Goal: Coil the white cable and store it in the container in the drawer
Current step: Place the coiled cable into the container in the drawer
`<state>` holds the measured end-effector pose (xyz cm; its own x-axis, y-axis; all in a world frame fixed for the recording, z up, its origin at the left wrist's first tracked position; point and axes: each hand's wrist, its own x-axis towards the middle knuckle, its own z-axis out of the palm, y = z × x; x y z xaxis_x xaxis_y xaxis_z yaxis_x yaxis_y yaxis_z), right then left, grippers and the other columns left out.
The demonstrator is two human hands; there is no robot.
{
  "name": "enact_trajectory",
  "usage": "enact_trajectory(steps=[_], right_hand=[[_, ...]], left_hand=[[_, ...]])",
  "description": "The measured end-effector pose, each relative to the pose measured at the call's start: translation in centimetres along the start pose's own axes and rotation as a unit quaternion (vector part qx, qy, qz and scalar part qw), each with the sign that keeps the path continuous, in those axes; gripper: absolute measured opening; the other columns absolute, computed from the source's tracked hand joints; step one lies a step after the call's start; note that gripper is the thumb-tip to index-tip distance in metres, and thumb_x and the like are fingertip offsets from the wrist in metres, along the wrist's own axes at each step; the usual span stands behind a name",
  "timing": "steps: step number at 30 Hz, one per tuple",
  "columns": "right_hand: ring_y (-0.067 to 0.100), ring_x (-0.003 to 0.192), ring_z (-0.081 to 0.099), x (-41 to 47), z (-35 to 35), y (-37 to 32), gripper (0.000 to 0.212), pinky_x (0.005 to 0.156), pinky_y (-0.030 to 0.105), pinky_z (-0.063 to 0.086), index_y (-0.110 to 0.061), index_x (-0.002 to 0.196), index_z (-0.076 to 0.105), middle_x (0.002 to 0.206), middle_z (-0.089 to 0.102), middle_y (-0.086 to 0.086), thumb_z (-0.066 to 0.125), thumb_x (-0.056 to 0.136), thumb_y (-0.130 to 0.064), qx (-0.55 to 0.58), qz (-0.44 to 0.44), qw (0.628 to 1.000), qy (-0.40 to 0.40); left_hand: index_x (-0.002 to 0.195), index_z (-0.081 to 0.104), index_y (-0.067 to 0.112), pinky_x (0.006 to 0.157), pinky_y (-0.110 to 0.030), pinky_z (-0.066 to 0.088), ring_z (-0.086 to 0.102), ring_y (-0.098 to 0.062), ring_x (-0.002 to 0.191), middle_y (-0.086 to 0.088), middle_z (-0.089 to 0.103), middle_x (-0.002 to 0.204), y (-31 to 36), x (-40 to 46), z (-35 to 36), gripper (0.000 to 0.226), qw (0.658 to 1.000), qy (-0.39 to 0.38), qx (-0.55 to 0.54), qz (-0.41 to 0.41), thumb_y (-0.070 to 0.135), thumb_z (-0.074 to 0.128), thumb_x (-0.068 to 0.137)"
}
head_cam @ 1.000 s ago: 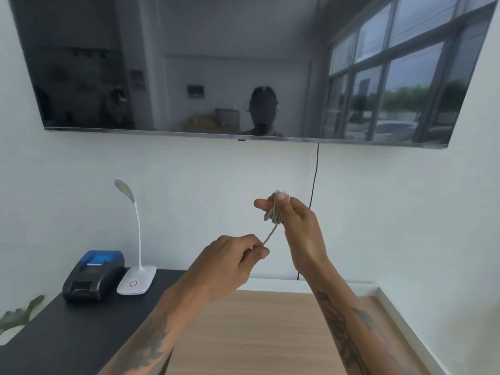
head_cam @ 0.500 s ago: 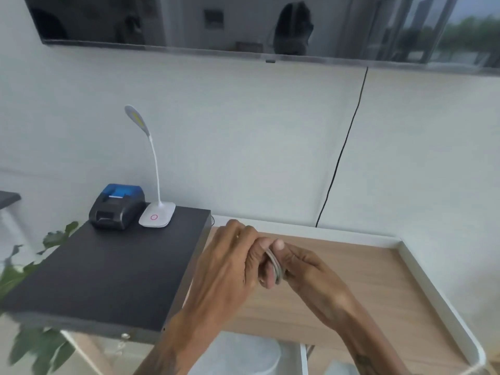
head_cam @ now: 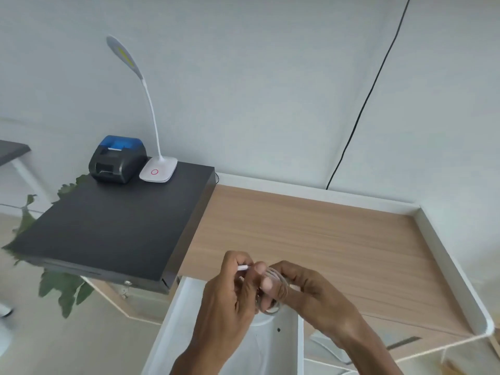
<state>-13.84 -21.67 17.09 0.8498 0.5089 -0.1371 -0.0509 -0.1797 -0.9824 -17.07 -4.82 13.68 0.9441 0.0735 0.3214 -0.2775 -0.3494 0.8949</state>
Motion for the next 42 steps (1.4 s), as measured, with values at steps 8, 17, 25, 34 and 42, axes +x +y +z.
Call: enact_trajectory(steps=[8, 17, 25, 34, 42], right_hand=[[0.025, 0.081, 0.060, -1.9, 0.1, 3.7, 0.023, 0.075, 0.039, 0.049, -0.014, 0.092, 0.072, 0.083, 0.071, -0.004, 0.060, 0.097, -0.033, -0.179, -0.095, 0.978, 0.048], [0.016, 0.079, 0.059, -3.4, -0.8, 5.0, 0.018, 0.070, 0.037, 0.049, -0.020, 0.104, 0.071, 0.086, 0.069, -0.014, 0.059, 0.099, -0.032, -0.218, -0.140, 0.963, 0.073], [0.008, 0.078, 0.058, -3.1, -2.6, 3.7, 0.013, 0.070, 0.018, 0.044, -0.023, 0.101, 0.070, 0.080, 0.058, -0.031, 0.059, 0.100, -0.030, -0.242, -0.172, 0.953, 0.059], [0.019, 0.068, 0.052, -1.5, -3.2, 3.3, 0.019, 0.061, 0.035, 0.045, -0.006, 0.092, 0.066, 0.077, 0.060, 0.002, 0.053, 0.103, -0.014, -0.291, -0.194, 0.934, 0.073], [0.014, 0.068, 0.049, 0.4, -0.7, 4.5, 0.021, 0.063, 0.021, 0.043, -0.009, 0.093, 0.069, 0.082, 0.051, 0.001, 0.054, 0.101, -0.021, -0.295, -0.158, 0.936, 0.106]], left_hand=[[0.082, 0.061, 0.022, 0.052, -0.033, 0.050, 0.057, -0.015, 0.049, 0.000, 0.066, 0.058, -0.8, -1.9, 1.2, 0.046, 0.984, 0.016, -0.026, -0.177, 0.068, 0.055, 0.086], [0.079, 0.071, 0.026, 0.053, -0.028, 0.058, 0.071, -0.015, 0.058, -0.006, 0.079, 0.072, -0.5, -2.6, 4.6, 0.010, 0.912, 0.023, -0.176, -0.369, 0.031, 0.071, 0.088], [0.089, 0.079, 0.024, 0.051, -0.035, 0.058, 0.073, -0.022, 0.067, -0.007, 0.078, 0.080, 0.4, -3.1, 4.8, 0.025, 0.945, 0.007, -0.170, -0.279, 0.017, 0.057, 0.096], [0.097, 0.075, 0.024, 0.078, -0.032, 0.056, 0.069, -0.021, 0.088, -0.004, 0.067, 0.090, 0.5, -2.1, 4.0, 0.040, 0.982, -0.076, -0.074, -0.159, 0.060, 0.063, 0.083], [0.096, 0.078, 0.032, 0.074, -0.015, 0.054, 0.074, -0.011, 0.087, 0.005, 0.079, 0.092, -1.7, -1.6, 1.3, 0.019, 0.957, -0.086, -0.124, -0.247, 0.031, 0.072, 0.077]])
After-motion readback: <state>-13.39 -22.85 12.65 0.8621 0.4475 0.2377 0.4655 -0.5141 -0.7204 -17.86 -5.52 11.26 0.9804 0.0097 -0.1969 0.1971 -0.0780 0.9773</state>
